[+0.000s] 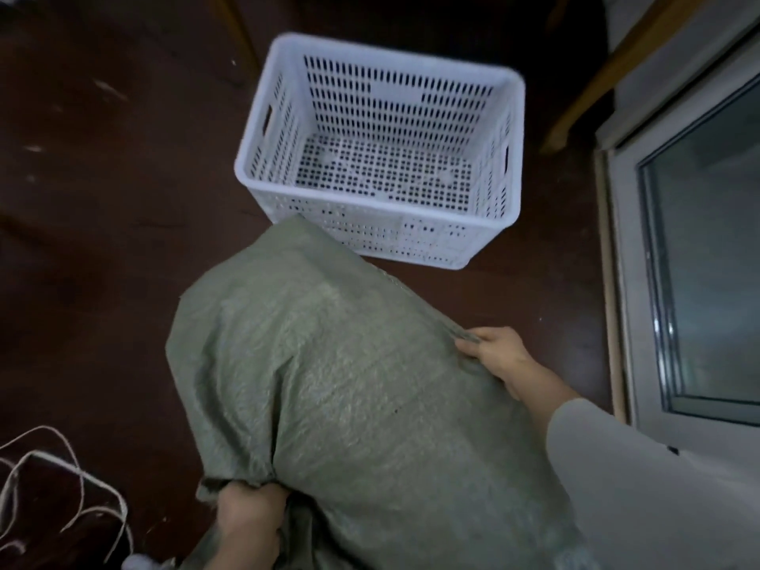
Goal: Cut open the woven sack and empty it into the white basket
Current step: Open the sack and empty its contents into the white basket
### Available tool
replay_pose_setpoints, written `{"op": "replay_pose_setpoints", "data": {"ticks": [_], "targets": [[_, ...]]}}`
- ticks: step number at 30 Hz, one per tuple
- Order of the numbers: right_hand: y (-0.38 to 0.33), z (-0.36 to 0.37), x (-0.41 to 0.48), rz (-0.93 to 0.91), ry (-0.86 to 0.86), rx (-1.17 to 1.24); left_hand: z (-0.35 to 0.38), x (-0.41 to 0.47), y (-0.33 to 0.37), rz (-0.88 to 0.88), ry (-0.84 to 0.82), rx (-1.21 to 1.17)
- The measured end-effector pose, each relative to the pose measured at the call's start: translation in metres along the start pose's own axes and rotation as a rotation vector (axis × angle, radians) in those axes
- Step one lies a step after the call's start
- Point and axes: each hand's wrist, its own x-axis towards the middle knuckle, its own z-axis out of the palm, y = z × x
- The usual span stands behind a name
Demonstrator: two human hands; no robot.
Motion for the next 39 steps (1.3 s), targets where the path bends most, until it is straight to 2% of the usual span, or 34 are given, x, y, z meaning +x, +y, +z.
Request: {"op": "replay_pose_setpoints", "data": {"ticks": [9, 12, 15, 18, 26, 29, 33, 39], "targets": [[-0.087, -0.051, -0.111, -0.186, 0.203, 0.091, -0.061, -0.083, 0.047, 0.046, -0.086, -0.158], [-0.123, -0.066, -0.131, -0.302, 0.295, 0.027, -0.07, -0.1, 0.07, 0.031, -0.141, -0.261], [-0.163, -0.079, -0.153, -0.393, 0.363, -0.078, -0.074, -0.112, 0.095, 0.04, -0.191, -0.255], [-0.202, -0.09, -0.174, -0.424, 0.446, -0.116, -0.074, -0.123, 0.126, 0.044, -0.211, -0.348], [-0.288, -0.108, -0.182, -0.488, 0.653, 0.0, -0.064, -0.136, 0.219, 0.109, -0.453, -0.478], [-0.325, -0.117, -0.17, -0.517, 0.671, 0.133, -0.052, -0.139, 0.262, 0.078, -0.551, -0.569], [-0.375, -0.13, -0.141, -0.591, 0.6, 0.275, -0.028, -0.143, 0.317, 0.042, -0.728, -0.716], [-0.449, -0.152, -0.074, -0.609, 0.462, 0.468, 0.038, -0.13, 0.394, 0.086, -0.739, -0.674]]}}
